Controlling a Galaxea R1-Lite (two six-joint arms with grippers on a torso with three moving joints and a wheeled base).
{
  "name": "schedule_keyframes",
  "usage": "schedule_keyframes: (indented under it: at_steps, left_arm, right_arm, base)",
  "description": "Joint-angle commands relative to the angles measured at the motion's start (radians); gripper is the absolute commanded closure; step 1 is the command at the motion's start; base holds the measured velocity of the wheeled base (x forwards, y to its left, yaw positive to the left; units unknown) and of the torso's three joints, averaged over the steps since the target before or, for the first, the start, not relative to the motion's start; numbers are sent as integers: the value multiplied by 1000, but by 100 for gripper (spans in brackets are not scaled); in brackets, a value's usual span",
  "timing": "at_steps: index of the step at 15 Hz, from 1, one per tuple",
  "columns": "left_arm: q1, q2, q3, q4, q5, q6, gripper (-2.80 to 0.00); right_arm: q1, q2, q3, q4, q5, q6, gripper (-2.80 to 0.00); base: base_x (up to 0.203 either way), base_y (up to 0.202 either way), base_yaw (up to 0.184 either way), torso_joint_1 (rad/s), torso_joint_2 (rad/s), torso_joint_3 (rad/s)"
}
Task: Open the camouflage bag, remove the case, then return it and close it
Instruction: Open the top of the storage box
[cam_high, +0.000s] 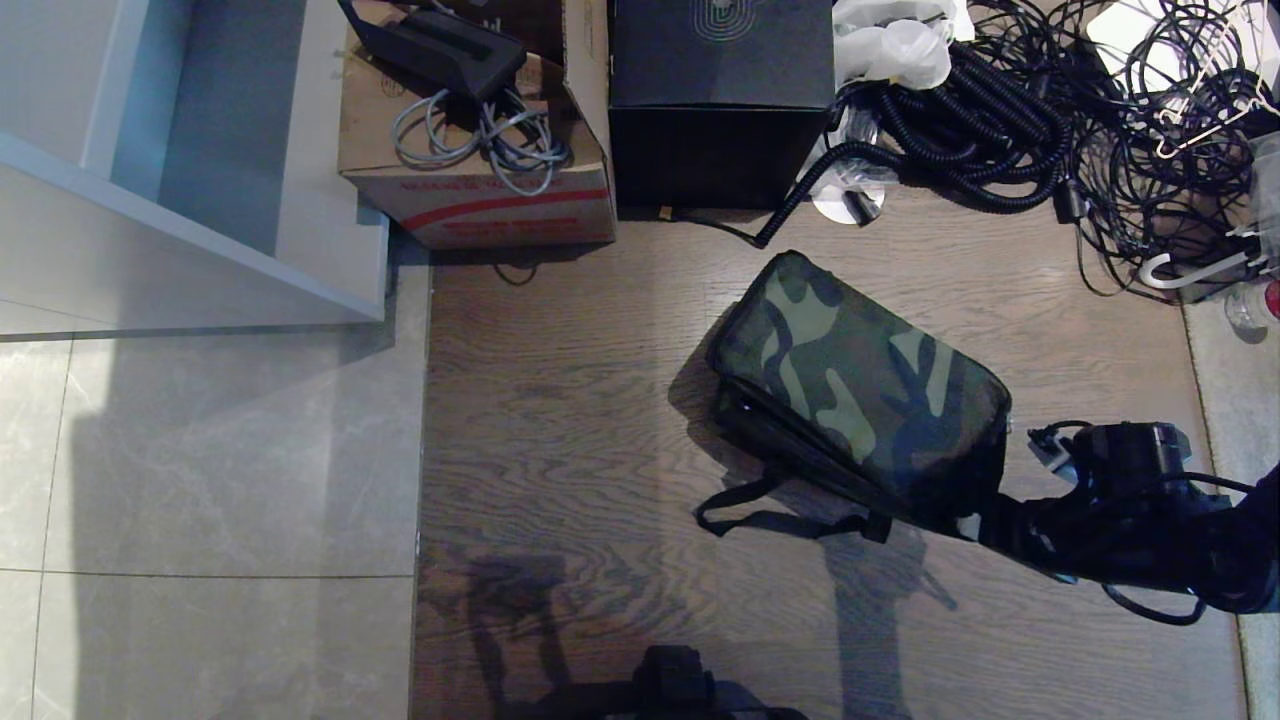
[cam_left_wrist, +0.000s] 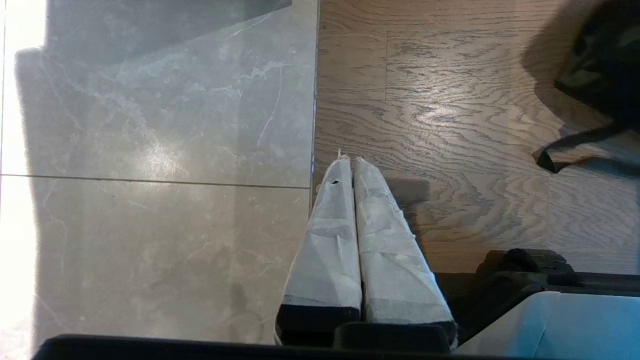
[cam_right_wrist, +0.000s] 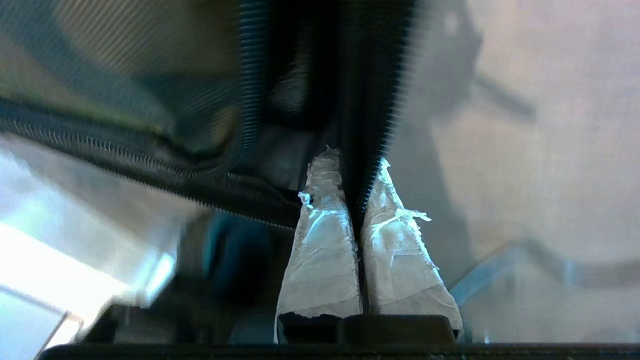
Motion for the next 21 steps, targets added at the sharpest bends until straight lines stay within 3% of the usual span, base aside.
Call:
schedule_keyframes:
  at_steps: [1,3,4,5,11,15,21]
  left_arm:
    - [0,0,0,0,1,1,0]
    - [0,0,-1,0,1,0,0]
    - [0,0,0,0,1,-1,0]
    - [0,0,0,0,1,-1,0]
    - [0,0,0,0,1,-1,0]
    - [0,0,0,0,1,-1,0]
    - [0,0,0,0,1,-1,0]
  right_arm:
    - [18,-73,58,16,6,1,0]
    - [17,-81,91,14,11,-5,0]
    - [17,-66,91,15,12,-7,-267]
    - [17,-58,82,9,12,-8,-280]
    - [10,-133,94,-4,12,-22,-280]
    - [0,-123,82,-26,41,140,-280]
    - [27,-20,-5,-27,49,251,-280]
  base:
    - [0,0,0,0,0,0]
    - [0,0,0,0,0,0]
    - [0,0,0,0,0,0]
    - [0,0,0,0,0,0]
    - [0,0,0,0,0,0]
    - [0,0,0,0,0,0]
    - [0,0,0,0,0,0]
